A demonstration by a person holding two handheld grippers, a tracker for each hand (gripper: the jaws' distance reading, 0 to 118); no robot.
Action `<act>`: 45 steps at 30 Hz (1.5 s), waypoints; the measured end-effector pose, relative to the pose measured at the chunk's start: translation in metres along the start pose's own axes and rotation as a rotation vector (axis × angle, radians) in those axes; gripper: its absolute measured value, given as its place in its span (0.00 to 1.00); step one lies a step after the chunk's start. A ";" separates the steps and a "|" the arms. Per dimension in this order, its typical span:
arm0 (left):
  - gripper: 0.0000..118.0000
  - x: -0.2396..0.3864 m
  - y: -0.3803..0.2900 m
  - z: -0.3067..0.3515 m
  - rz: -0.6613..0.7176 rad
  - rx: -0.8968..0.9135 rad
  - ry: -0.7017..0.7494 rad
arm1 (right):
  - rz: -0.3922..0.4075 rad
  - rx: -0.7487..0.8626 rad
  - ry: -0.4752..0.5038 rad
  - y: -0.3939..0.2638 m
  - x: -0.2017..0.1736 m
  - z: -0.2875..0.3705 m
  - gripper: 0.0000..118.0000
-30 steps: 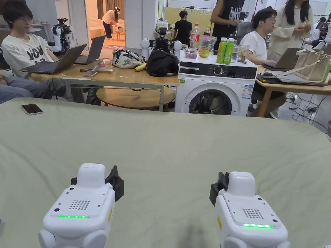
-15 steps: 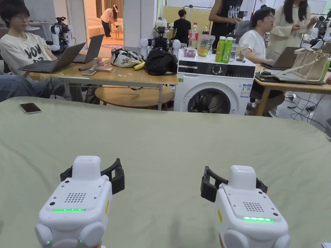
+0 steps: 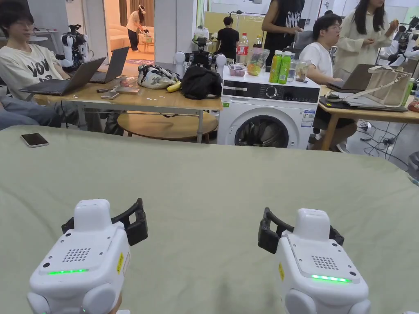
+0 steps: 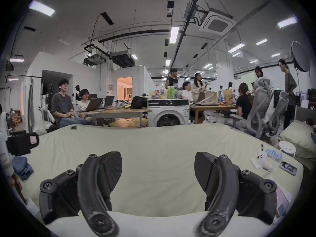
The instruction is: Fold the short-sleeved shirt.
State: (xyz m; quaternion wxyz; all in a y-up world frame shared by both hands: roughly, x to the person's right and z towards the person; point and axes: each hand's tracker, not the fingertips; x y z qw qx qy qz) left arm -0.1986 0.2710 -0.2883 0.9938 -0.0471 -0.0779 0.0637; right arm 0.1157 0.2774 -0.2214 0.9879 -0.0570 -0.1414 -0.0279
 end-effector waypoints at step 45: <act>0.69 0.008 -0.001 -0.004 -0.134 -0.037 0.036 | -0.095 -0.106 -0.076 0.007 0.000 -0.013 0.75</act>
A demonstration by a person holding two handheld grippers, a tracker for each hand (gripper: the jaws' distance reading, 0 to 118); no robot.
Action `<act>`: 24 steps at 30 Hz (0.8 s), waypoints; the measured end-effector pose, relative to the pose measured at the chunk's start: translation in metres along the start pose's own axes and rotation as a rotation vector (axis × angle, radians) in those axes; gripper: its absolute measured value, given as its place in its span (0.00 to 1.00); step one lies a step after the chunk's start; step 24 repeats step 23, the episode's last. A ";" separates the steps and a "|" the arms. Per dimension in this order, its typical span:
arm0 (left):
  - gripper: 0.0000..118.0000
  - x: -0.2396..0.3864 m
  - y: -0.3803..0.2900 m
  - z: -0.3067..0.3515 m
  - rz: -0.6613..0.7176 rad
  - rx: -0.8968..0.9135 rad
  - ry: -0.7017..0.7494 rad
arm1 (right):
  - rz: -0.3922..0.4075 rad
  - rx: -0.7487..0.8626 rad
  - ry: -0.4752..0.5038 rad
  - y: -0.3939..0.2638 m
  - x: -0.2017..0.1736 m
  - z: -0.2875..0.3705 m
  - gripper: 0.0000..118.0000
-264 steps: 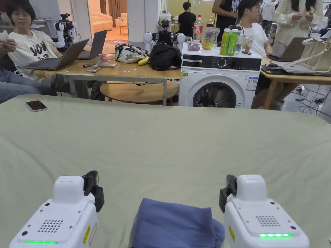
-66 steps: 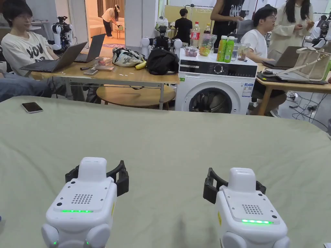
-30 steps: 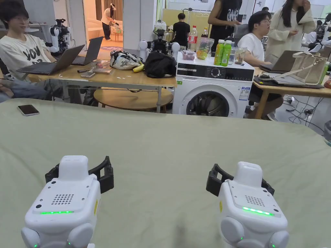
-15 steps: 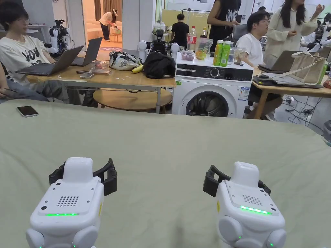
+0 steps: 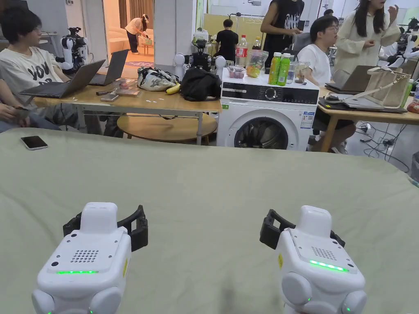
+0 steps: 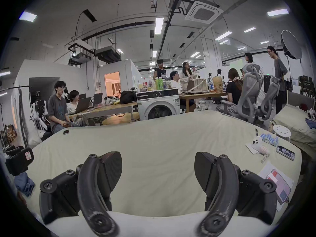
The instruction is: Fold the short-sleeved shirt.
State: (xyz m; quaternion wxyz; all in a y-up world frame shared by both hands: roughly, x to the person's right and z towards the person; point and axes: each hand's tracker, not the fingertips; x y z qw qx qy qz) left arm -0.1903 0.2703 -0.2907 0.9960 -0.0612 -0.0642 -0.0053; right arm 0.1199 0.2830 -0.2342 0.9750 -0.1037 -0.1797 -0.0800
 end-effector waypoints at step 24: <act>0.69 -0.003 -0.005 -0.005 -0.006 -0.032 -0.012 | 0.013 -0.056 0.055 0.000 -0.002 -0.008 0.75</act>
